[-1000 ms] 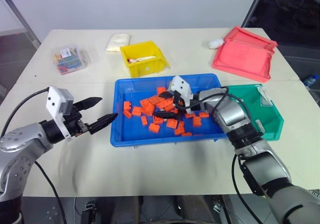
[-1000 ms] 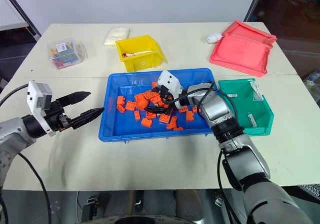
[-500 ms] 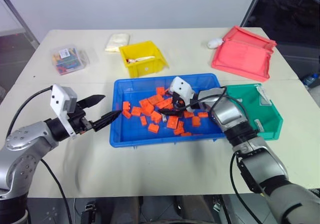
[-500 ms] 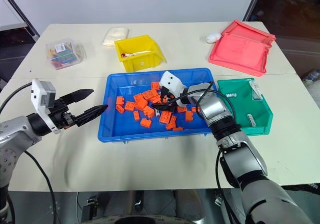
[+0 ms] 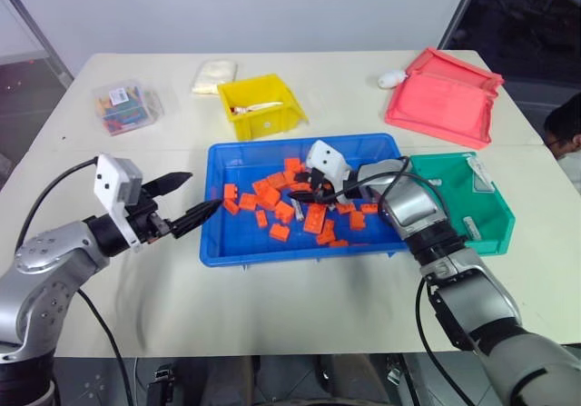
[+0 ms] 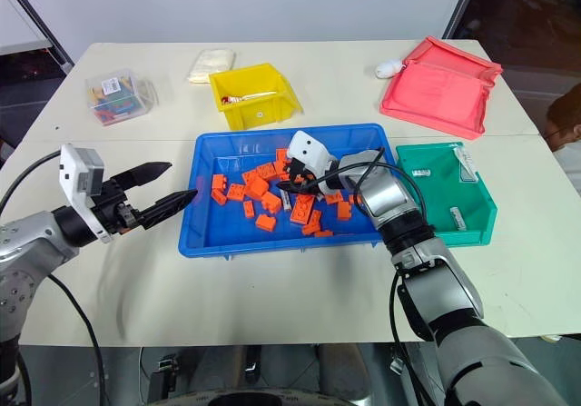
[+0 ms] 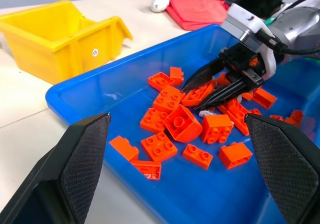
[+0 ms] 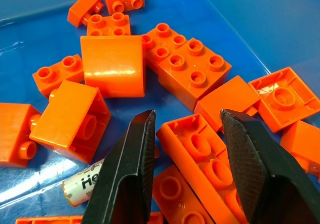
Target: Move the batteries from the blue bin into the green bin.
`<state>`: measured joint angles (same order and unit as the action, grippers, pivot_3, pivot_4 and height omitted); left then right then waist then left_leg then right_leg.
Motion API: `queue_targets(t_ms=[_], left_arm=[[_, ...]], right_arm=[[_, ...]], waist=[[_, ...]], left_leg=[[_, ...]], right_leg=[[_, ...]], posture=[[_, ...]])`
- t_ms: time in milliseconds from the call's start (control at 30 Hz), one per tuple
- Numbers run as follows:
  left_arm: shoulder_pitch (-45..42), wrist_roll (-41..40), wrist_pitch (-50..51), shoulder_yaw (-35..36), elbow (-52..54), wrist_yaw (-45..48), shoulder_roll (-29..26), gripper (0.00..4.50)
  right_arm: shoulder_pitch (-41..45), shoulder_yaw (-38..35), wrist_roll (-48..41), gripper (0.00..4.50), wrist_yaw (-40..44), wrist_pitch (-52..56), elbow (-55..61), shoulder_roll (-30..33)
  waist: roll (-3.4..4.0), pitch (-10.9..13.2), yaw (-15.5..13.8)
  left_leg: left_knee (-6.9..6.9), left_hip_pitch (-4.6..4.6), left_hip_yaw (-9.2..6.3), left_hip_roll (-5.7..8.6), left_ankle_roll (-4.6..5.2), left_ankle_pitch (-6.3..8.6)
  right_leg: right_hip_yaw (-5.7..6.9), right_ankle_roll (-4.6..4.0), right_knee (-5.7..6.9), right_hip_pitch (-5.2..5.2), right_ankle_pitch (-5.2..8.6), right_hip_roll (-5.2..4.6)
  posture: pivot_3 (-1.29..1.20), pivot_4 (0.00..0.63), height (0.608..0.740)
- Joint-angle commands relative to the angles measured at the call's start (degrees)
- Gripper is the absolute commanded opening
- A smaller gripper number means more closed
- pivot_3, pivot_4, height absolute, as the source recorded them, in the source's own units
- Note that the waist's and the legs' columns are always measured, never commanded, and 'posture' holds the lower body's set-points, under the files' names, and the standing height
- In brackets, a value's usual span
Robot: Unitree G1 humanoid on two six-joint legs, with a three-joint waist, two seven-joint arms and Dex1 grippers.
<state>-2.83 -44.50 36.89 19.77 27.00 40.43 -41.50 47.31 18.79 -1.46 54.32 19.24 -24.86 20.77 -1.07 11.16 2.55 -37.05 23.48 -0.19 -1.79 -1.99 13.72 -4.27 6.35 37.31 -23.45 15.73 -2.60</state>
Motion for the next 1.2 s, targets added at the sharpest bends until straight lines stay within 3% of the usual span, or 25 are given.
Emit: queue_targets(t_ms=[33, 233, 300, 400, 833, 933, 1133, 1200], left_arm=[[-1.2, 0.4, -1.4, 0.0, 1.3, -0.5, 0.4, 4.50], [-1.7, 0.8, -1.7, -0.8, 1.2, -0.7, 0.9, 4.50], [-1.9, 0.8, -1.7, -0.9, 1.3, -0.7, 1.0, 4.50], [-2.0, 0.8, -1.7, -0.9, 1.3, -0.7, 1.1, 4.50], [-1.9, 0.8, -1.3, -1.0, 1.5, -1.0, 1.2, 4.50], [-1.9, 0.8, -1.2, -1.0, 1.6, -1.1, 1.2, 4.50], [-1.7, 0.6, -1.1, -0.6, 1.7, -1.1, 1.1, 4.50], [-1.7, 0.6, -1.1, -0.7, 1.5, -1.0, 1.1, 4.50]], right_arm=[[2.0, 0.0, 2.7, 2.12, -0.6, -2.6, -0.7, 1.5], [4.1, -0.6, 6.3, 2.12, -3.5, -4.5, -6.3, 2.1], [4.5, -0.8, 6.7, 1.56, -3.5, -4.3, -6.9, 2.2], [4.7, -1.0, 6.7, 0.31, -3.6, -4.1, -7.1, 2.0], [4.0, -5.4, 0.7, 0.31, -0.2, 6.3, 1.6, 1.0], [2.9, -3.2, 3.1, 1.25, 1.3, 5.2, 1.9, 3.5], [2.8, -1.6, 7.6, 4.36, -0.7, 1.9, 1.3, 7.8], [2.7, -1.1, 8.7, 4.44, -0.8, 1.6, 1.8, 8.6]], waist=[[0.00, 0.0, 0.0], [0.00, 0.0, 0.0], [0.00, 0.0, 0.0], [-0.01, 0.0, 0.1], [-0.16, -0.1, 0.0], [-0.16, -0.1, -0.1], [-0.17, -0.1, 0.0], [-0.17, -0.1, 0.1]], left_leg=[[0.00, 0.00, 0.00, 0.00, 0.00, 0.00], [0.00, -0.01, 0.00, 0.01, 0.00, 0.00], [0.01, -0.01, 0.00, 0.01, 0.00, 0.00], [0.00, -0.01, 0.00, 0.01, 0.00, 0.00], [0.02, -0.09, -0.02, -0.01, 0.00, 0.00], [0.03, -0.08, -0.02, -0.01, 0.00, 0.00], [0.01, -0.02, -0.01, 0.03, 0.00, 0.00], [0.04, -0.02, -0.02, 0.01, 0.00, 0.00]], right_leg=[[0.00, 0.00, 0.00, 0.00, 0.00, 0.00], [0.00, 0.00, 0.00, 0.00, 0.00, 0.00], [0.00, 0.00, -0.01, 0.00, 0.00, 0.00], [0.00, 0.00, 0.00, 0.01, 0.00, 0.00], [0.01, -0.03, 0.00, 0.08, -0.01, 0.02], [0.01, -0.03, -0.01, 0.07, -0.01, 0.01], [0.01, -0.03, -0.05, 0.04, -0.01, -0.03], [0.02, -0.03, -0.04, 0.01, -0.01, 0.01]], posture=[[0.00, 0.150, 0.740], [0.00, 0.150, 0.740], [0.00, 0.150, 0.740], [0.00, 0.150, 0.740], [0.00, 0.150, 0.740], [0.00, 0.150, 0.740], [0.00, 0.150, 0.740], [0.00, 0.150, 0.740]])
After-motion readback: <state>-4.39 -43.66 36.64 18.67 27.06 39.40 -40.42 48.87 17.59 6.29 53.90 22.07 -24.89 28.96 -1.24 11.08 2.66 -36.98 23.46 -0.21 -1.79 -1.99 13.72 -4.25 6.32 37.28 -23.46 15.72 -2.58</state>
